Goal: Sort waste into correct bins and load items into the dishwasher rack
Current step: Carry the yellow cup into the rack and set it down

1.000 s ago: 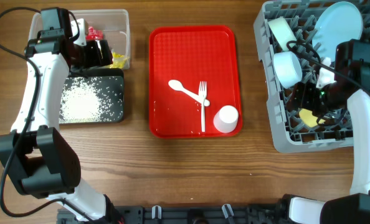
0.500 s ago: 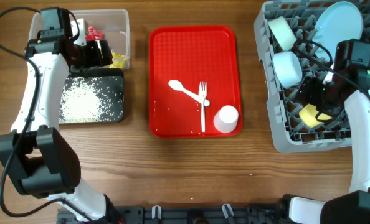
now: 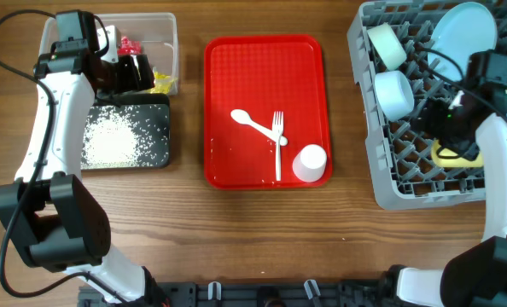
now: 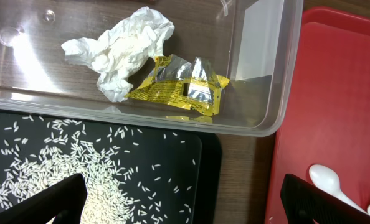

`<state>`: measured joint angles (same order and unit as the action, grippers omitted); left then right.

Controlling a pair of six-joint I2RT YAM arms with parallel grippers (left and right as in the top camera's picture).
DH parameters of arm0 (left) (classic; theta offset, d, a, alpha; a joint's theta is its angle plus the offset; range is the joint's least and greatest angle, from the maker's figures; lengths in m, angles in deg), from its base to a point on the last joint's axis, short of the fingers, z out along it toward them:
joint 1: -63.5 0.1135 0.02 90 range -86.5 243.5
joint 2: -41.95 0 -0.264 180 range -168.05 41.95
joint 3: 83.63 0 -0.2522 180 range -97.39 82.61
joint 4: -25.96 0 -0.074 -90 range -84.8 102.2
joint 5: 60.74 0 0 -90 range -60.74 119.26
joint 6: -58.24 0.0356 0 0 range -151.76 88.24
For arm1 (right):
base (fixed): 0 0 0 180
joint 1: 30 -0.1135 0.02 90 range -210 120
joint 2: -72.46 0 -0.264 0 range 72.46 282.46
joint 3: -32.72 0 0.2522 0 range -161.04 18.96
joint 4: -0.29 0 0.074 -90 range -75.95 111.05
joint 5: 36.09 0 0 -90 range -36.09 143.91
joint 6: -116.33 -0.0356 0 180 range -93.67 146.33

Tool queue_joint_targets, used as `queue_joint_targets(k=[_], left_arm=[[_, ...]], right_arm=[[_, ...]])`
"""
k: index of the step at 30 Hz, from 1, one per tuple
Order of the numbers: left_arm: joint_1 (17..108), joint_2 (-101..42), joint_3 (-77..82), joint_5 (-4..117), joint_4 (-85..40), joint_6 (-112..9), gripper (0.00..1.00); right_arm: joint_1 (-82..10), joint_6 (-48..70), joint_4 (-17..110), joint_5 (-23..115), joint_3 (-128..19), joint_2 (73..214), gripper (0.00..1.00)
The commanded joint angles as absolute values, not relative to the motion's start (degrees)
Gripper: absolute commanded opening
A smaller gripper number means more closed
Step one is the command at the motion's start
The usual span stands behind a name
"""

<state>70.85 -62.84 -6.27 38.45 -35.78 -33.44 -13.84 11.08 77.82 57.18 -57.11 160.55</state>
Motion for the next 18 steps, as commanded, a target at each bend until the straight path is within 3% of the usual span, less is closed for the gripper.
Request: queue_joint_targets(k=[1, 18], left_arm=[[71.0, -62.2, -6.6, 38.1, -35.7, -33.7, 1.00], [71.0, -62.2, -6.6, 38.1, -35.7, -33.7, 1.00]], right_arm=[[-9.8, 9.9, 76.4, 56.3, -56.7, 161.5, 0.83], [-2.1, 10.2, 72.3, 50.8, -56.9, 161.5, 0.86]])
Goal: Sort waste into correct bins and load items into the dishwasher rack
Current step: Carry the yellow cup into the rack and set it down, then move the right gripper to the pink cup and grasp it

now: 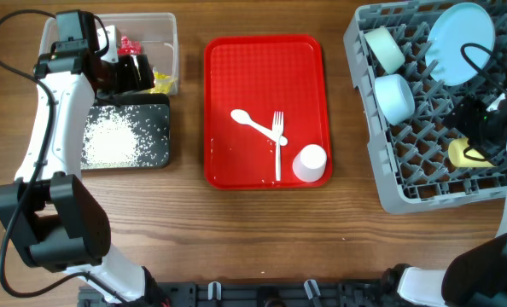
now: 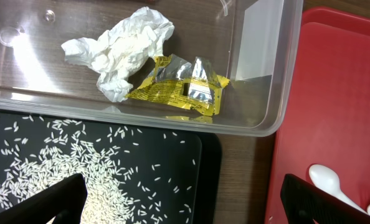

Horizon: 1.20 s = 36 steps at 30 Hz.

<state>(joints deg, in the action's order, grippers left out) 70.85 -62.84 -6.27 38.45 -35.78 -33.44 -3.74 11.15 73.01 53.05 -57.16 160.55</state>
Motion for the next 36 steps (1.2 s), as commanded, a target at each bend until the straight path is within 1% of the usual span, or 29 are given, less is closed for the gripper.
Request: queue_joint_targets(k=[1, 17, 23, 27, 36], left_arm=[[71.0, -62.2, -6.6, 38.1, -35.7, -33.7, 1.00], [71.0, -62.2, -6.6, 38.1, -35.7, -33.7, 1.00], [71.0, -62.2, -6.6, 38.1, -35.7, -33.7, 1.00], [71.0, -62.2, -6.6, 38.1, -35.7, -33.7, 1.00], [71.0, -62.2, -6.6, 38.1, -35.7, -33.7, 1.00]], right_arm=[[-1.6, 9.7, 72.1, 50.8, -56.9, 161.5, 0.86], [-0.1, 9.6, 71.6, 49.7, -62.2, 161.4, 0.88], [5.7, 9.4, 74.5, 49.3, -63.5, 161.4, 0.88], [6.8, 9.9, 75.8, 48.9, -63.1, 161.4, 0.88], [6.8, 9.8, 72.1, 49.1, -62.3, 161.9, 0.88]])
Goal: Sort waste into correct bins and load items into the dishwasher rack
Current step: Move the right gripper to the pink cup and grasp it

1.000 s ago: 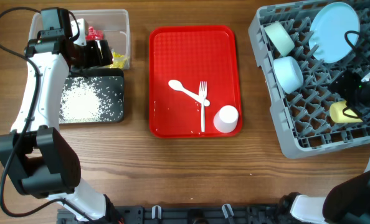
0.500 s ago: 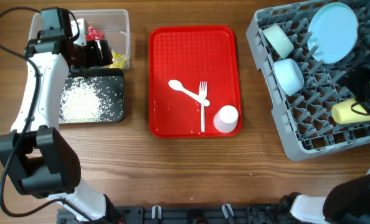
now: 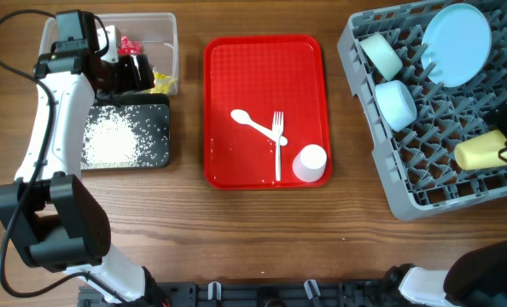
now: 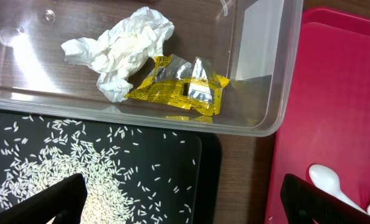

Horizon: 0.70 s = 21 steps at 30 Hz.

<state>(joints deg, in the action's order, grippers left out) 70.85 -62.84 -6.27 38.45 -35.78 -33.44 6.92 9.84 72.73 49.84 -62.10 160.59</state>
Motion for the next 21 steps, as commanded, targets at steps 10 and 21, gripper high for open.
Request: queue_joint_targets(k=[10, 21], left_arm=[[71.0, -62.2, -6.6, 38.1, -35.7, -33.7, 1.00], [71.0, -62.2, -6.6, 38.1, -35.7, -33.7, 1.00]], right_arm=[[6.8, 9.8, 71.5, 48.4, -62.3, 167.8, 0.88], [6.8, 9.6, 68.7, 48.3, -62.3, 170.8, 0.88]])
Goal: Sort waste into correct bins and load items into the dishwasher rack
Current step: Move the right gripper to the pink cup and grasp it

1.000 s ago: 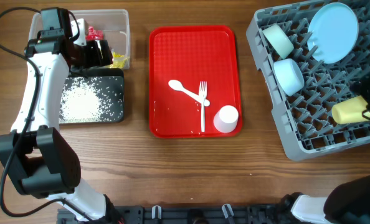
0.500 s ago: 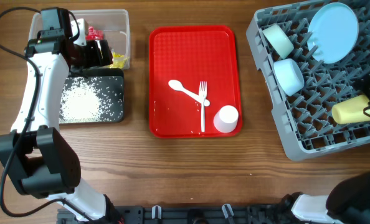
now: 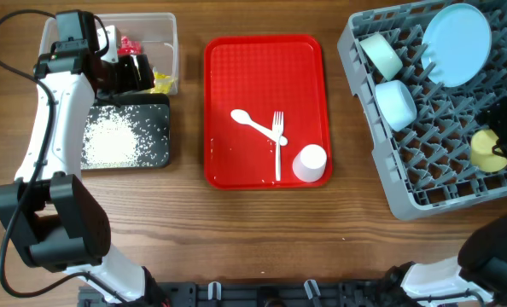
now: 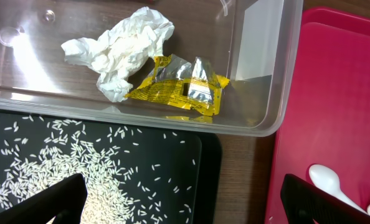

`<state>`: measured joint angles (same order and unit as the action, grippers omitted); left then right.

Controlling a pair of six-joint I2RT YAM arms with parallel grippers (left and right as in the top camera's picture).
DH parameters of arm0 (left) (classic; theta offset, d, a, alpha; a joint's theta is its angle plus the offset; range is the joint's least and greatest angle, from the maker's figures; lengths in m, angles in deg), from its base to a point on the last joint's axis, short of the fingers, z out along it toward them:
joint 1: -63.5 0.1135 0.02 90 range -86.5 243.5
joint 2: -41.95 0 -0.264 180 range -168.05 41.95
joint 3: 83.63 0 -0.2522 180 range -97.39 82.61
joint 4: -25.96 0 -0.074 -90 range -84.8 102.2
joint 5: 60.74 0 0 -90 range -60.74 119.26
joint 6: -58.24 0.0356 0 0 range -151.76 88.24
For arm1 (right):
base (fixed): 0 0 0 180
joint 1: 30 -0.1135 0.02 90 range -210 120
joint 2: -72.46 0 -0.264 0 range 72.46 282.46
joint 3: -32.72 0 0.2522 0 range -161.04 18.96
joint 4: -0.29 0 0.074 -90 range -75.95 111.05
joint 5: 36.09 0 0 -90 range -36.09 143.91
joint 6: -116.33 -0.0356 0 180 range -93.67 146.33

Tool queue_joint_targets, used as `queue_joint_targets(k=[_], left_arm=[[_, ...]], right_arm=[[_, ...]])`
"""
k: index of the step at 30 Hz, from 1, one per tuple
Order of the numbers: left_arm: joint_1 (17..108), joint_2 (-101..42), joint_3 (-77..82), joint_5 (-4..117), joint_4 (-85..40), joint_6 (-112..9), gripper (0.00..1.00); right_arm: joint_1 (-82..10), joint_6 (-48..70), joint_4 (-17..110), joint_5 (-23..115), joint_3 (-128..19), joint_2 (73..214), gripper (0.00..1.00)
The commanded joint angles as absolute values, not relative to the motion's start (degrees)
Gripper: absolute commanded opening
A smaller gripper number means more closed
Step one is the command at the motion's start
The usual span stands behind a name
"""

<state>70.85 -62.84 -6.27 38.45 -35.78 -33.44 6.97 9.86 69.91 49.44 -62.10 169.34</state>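
A red tray [image 3: 266, 77] in the middle carries a white spoon [image 3: 249, 122], a white fork [image 3: 278, 145] and a white cup [image 3: 310, 162]. My left gripper [image 3: 134, 72] hangs open over the near edge of the clear bin [image 4: 260, 93], its fingers [image 4: 66, 199] wide apart with nothing between them. In the bin lie a crumpled tissue [image 4: 119, 50] and a yellow wrapper [image 4: 182, 87]. At the right stands the grey dishwasher rack [image 3: 407, 188]. My right gripper [image 3: 497, 128] is at the rack's right side, on a yellow cup [image 3: 486, 149]; most of that arm is out of frame.
A black tray [image 3: 121, 136] strewn with rice lies just in front of the clear bin. The rack also holds a light blue plate [image 3: 458, 32], a pale blue bowl [image 3: 397, 101] and a pale green cup [image 3: 381, 51].
The yellow cup lay on its side in the rack; now it is turned end-on and sits slightly further right, with my right gripper on it. The left arm is unchanged.
My right gripper was over the yellow cup at the rack's middle. Then both stood further right and the rack had shifted and turned to the right. By now the cup is near the rack's right edge. My left gripper stayed open over the bin throughout.
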Motion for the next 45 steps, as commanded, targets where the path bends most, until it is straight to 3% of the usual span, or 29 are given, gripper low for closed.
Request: queue_joint_targets(k=[1, 7, 11, 16, 21, 22, 27, 31, 37, 45], left_arm=[[71.0, -62.2, -6.6, 38.1, -35.7, -33.7, 1.00], [71.0, -62.2, -6.6, 38.1, -35.7, -33.7, 1.00], [71.0, -62.2, -6.6, 38.1, -35.7, -33.7, 1.00], [71.0, -62.2, -6.6, 38.1, -35.7, -33.7, 1.00], [71.0, -62.2, -6.6, 38.1, -35.7, -33.7, 1.00], [71.0, -62.2, -6.6, 38.1, -35.7, -33.7, 1.00], [71.0, -62.2, -6.6, 38.1, -35.7, -33.7, 1.00], [71.0, -62.2, -6.6, 38.1, -35.7, -33.7, 1.00], [71.0, -62.2, -6.6, 38.1, -35.7, -33.7, 1.00], [71.0, -62.2, -6.6, 38.1, -35.7, -33.7, 1.00]], right_arm=[[6.9, 9.6, 68.4, 47.9, -62.3, 170.8, 0.88], [8.2, 11.0, 70.1, 36.9, -68.8, 170.4, 0.88], [7.8, 12.8, 78.2, 39.1, -78.8, 167.3, 0.88], [6.6, 16.6, 82.9, 36.0, -81.0, 161.6, 0.88], [-6.5, 22.4, 90.1, 36.2, -80.9, 160.0, 0.87], [-14.0, 22.3, 90.6, 37.9, -80.9, 160.1, 0.87], [-33.5, 13.3, 88.9, 48.6, -80.7, 162.5, 0.90], [-43.8, 10.6, 88.6, 49.0, -80.7, 168.2, 0.90], [-52.5, 9.6, 89.4, 52.7, -80.7, 179.4, 0.90], [-53.5, 8.5, 89.9, 56.1, -75.8, 183.5, 0.90]])
